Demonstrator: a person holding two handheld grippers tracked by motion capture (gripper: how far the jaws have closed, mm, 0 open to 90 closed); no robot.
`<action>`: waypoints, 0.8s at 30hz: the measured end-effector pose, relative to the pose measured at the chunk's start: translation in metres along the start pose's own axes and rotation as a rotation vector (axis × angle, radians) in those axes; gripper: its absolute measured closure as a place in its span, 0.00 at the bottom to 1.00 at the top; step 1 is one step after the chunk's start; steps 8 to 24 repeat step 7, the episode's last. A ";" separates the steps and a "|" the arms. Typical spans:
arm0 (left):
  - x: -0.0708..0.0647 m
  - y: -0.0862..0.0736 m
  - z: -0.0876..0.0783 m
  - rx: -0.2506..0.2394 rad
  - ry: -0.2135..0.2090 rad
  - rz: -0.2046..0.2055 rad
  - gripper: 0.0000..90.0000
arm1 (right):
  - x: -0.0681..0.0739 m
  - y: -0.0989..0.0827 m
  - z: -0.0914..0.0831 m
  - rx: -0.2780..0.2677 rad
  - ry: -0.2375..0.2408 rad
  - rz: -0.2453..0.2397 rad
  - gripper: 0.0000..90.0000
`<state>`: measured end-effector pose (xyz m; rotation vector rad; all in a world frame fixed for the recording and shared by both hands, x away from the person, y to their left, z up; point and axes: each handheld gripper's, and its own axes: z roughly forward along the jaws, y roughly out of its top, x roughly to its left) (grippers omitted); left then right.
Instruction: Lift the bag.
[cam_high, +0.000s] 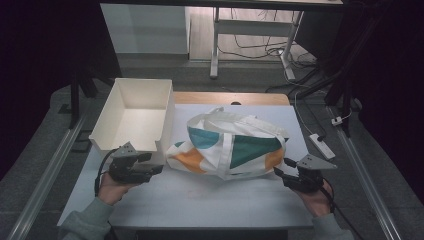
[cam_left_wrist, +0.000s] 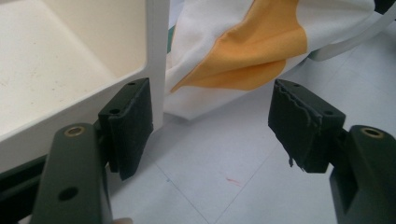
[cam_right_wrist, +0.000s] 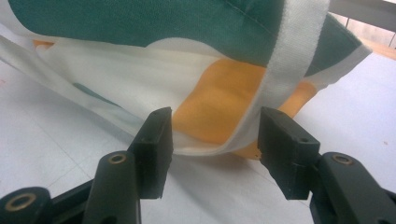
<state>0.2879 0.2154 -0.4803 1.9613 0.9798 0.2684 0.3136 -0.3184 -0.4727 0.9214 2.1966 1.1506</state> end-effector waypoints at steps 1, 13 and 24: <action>0.000 0.000 0.000 0.000 0.000 0.002 0.34 | 0.000 0.001 0.000 -0.002 0.000 -0.002 0.51; 0.001 0.000 0.000 0.004 0.003 -0.002 0.33 | 0.000 0.002 -0.002 -0.008 -0.002 -0.008 0.51; 0.001 0.000 0.000 0.004 0.003 -0.002 0.33 | 0.000 0.002 -0.002 -0.008 -0.002 -0.008 0.51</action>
